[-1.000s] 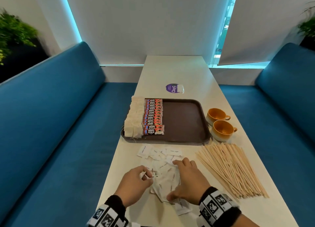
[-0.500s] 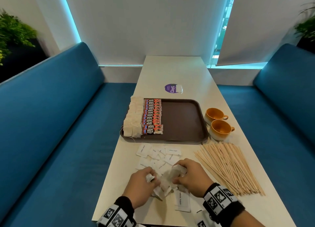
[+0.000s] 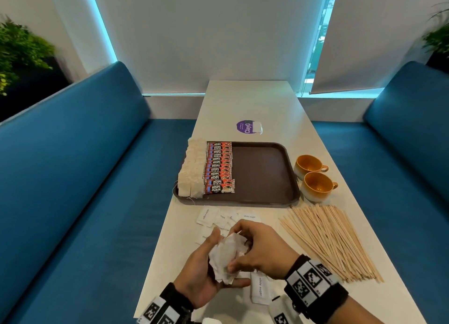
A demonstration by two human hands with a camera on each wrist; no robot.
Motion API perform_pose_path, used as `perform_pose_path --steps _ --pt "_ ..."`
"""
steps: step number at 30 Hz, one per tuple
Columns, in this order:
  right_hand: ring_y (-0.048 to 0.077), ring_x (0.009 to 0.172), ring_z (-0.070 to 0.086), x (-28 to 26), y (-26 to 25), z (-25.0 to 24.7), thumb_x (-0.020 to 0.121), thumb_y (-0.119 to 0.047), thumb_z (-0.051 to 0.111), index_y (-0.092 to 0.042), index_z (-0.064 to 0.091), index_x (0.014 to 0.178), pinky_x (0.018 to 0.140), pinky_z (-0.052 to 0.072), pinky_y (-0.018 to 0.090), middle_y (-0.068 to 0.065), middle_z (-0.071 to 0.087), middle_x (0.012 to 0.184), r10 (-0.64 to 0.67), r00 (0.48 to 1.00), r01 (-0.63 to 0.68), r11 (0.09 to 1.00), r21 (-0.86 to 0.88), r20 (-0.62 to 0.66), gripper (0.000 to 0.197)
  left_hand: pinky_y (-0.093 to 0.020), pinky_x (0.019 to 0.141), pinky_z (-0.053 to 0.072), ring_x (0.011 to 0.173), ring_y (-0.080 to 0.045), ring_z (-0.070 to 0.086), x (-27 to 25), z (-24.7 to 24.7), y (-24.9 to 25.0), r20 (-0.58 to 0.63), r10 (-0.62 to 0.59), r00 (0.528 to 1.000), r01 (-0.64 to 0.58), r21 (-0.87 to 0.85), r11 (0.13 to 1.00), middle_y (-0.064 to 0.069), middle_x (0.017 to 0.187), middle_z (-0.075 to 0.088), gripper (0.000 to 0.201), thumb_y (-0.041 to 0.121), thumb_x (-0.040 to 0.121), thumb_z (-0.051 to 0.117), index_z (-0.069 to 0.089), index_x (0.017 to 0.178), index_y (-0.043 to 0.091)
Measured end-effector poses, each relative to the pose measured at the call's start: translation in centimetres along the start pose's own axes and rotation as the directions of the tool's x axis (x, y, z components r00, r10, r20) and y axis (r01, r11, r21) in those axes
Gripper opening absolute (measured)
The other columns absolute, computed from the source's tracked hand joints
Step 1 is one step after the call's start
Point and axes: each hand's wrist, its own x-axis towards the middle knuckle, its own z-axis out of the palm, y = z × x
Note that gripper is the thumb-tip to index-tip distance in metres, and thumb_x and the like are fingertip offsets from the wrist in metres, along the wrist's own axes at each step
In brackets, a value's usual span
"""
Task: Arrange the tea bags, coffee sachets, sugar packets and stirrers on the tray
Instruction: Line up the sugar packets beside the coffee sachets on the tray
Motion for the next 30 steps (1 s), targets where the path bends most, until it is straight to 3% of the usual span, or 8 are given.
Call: perform_pose_path --steps 3,7,10,13,16,21,25,30 --pt "0.006 0.064 0.054 0.7 0.3 0.5 0.053 -0.021 0.097 -0.037 0.06 0.107 0.054 0.053 0.025 -0.008 0.055 0.108 -0.028 0.999 0.024 0.995 -0.096 -0.039 0.068 -0.049 0.07 0.059 0.079 -0.031 0.064 0.8 -0.5 -0.6 -0.029 0.073 0.997 -0.072 0.035 0.997 -0.014 0.12 0.07 0.047 0.025 0.087 0.076 0.054 0.128 0.021" --pt "0.003 0.06 0.049 1.6 1.0 0.3 0.058 -0.024 0.096 -0.042 0.055 0.116 0.051 0.048 0.02 -0.006 0.046 0.111 -0.054 0.997 0.049 0.994 -0.102 -0.048 0.074 -0.034 0.057 0.052 0.066 -0.027 0.057 1.7 -0.8 -0.6 -0.086 0.075 0.993 -0.072 0.034 0.997 -0.015 0.087 0.062 0.035 0.006 0.091 0.064 0.063 0.124 0.018" --pt "0.006 0.063 0.05 3.0 2.5 -1.9 0.061 -0.049 0.094 -0.04 0.063 0.109 0.059 0.041 0.016 -0.006 0.06 0.102 0.02 0.987 -0.023 1.0 -0.019 -0.161 0.058 -0.031 0.052 0.051 0.075 -0.033 0.064 2.1 -1.9 0.5 -0.174 0.089 0.981 -0.096 -0.031 0.995 -0.019 0.092 0.066 0.021 -0.003 0.088 0.056 0.064 0.101 0.01" --pt "0.01 0.091 0.061 4.9 4.4 -4.0 0.081 -0.049 0.08 -0.032 0.068 0.103 0.075 0.047 0.02 -0.009 0.06 0.103 0.12 0.945 -0.186 0.963 -0.196 -0.303 0.029 -0.032 0.048 0.05 0.076 -0.032 0.067 2.2 -4.0 2.6 -0.293 0.184 0.938 -0.194 -0.004 0.981 -0.02 0.113 0.07 0.025 -0.014 0.086 0.054 0.058 0.093 0.01" --pt "0.01 0.113 0.053 6.3 5.8 -4.1 0.078 -0.056 0.08 -0.032 0.065 0.121 0.099 0.047 0.029 -0.012 0.052 0.119 0.16 0.96 -0.235 0.906 -0.351 -0.231 0.051 -0.029 0.045 0.045 0.069 -0.024 0.062 2.5 -5.7 5.2 -0.401 0.294 0.868 -0.177 0.304 0.936 -0.015 0.098 0.065 0.012 0.0 0.092 0.065 0.061 0.099 0.009" --pt "0.011 0.133 0.031 6.9 5.8 -2.4 0.057 -0.07 0.084 -0.033 0.044 0.146 0.112 0.039 0.033 -0.015 0.042 0.137 0.144 0.986 -0.166 0.857 -0.487 -0.082 0.104 -0.028 0.055 0.046 0.074 -0.023 0.061 5.6 -7.0 8.6 -0.479 0.45 0.754 0.217 0.828 0.517 -0.004 0.103 0.066 0.02 0.037 0.09 0.072 0.064 0.107 0.028" --pt "0.008 0.122 0.04 6.7 5.5 -1.6 0.072 -0.057 0.082 -0.034 0.054 0.136 0.104 0.043 0.027 -0.015 0.047 0.126 0.096 0.991 -0.13 0.866 -0.483 -0.095 0.073 -0.035 0.089 0.05 0.113 -0.024 0.062 8.4 -6.9 9.0 -0.449 0.531 0.719 0.471 0.876 0.103 -0.001 0.129 0.063 0.053 0.056 0.089 0.064 0.056 0.13 0.024" --pt "0.004 0.099 0.053 6.5 5.5 -1.9 0.093 -0.036 0.068 -0.03 0.068 0.117 0.09 0.046 0.02 -0.015 0.06 0.11 0.037 0.983 -0.116 0.887 -0.447 -0.18 0.025 -0.041 0.091 0.054 0.108 -0.023 0.062 9.7 -6.2 8.4 -0.407 0.549 0.73 0.497 0.867 -0.018 0.003 0.134 0.053 0.047 0.056 0.086 0.067 0.057 0.125 0.032"
